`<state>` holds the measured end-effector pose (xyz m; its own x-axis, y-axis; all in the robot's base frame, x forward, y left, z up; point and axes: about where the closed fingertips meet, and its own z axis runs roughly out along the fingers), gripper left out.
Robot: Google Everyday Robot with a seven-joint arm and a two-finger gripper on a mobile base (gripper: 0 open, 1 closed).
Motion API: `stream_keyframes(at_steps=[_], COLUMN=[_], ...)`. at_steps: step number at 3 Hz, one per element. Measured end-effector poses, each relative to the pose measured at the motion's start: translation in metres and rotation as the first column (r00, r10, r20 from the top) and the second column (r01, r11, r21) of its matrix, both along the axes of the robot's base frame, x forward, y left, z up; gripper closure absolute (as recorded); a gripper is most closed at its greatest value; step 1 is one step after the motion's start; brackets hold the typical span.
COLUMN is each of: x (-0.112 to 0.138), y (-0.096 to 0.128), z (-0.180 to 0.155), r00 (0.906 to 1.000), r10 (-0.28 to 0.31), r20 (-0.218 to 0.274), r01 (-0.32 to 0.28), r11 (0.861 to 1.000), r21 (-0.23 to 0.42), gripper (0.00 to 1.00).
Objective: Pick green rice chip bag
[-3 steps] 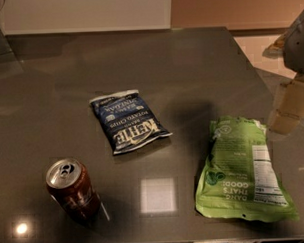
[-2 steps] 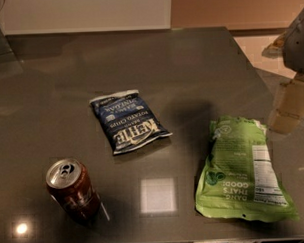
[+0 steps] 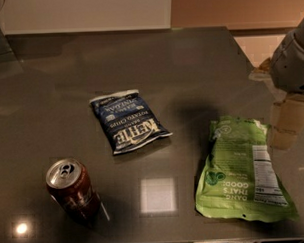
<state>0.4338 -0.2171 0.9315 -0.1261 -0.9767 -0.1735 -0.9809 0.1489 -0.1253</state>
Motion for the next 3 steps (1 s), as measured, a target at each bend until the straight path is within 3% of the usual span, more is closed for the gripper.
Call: stream_keyframes(at_steps=[1,3], x=[-0.001,-0.010], y=[0.000,0.009], z=[-0.026,-0.063], r00=[0.9965,0.9777], r10=[0.039,0.090], r20=[-0.073,-0.190], r01=[-0.039,-0.088], r11=[0.999,0.996], r21=[-0.003,0.016], gripper=[0.00,0.00])
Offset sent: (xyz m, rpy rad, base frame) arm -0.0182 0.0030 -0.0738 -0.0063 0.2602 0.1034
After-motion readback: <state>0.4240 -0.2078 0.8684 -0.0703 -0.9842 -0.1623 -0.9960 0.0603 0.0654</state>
